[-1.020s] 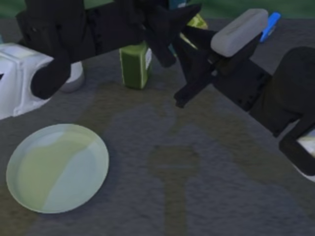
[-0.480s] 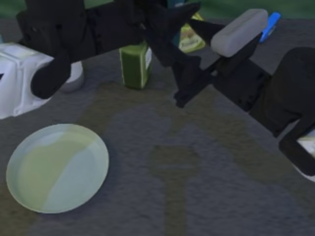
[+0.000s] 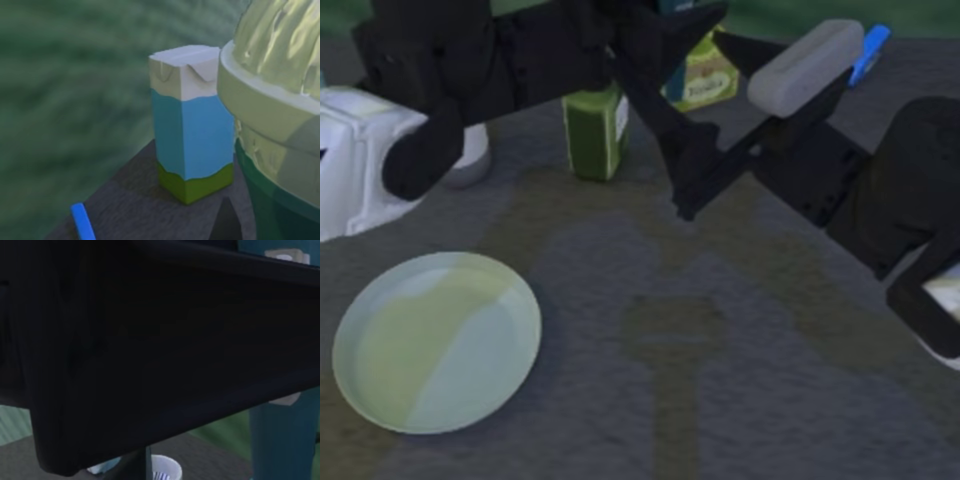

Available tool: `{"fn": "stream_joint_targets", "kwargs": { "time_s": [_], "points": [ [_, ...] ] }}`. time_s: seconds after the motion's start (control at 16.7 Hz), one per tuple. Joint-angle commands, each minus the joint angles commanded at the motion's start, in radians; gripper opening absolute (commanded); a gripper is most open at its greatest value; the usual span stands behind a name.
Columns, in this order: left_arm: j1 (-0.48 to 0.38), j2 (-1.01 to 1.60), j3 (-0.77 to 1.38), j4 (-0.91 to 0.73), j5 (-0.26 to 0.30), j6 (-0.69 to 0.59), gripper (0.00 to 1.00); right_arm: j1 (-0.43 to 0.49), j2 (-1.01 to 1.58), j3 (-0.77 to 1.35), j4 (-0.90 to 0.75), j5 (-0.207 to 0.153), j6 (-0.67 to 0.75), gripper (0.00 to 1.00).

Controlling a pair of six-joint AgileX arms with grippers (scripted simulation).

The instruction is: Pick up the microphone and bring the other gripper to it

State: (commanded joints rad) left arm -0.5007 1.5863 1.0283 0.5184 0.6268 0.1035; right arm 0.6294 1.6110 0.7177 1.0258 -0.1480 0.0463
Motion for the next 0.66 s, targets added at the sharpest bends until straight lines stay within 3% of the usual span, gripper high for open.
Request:
{"fn": "stream_joint_targets", "kwargs": {
  "time_s": [0.18,0.66],
  "points": [
    [0.011,-0.01,-0.001,-0.002,0.008,0.003,0.0,-0.006,-0.012,-0.02,-0.001,0.0,-0.002,1.0],
    [0.161,-0.079,-0.068,-0.012,0.136,0.009,0.0,-0.037,-0.244,-0.269,0.018,-0.044,0.003,1.0]
  ]
}}
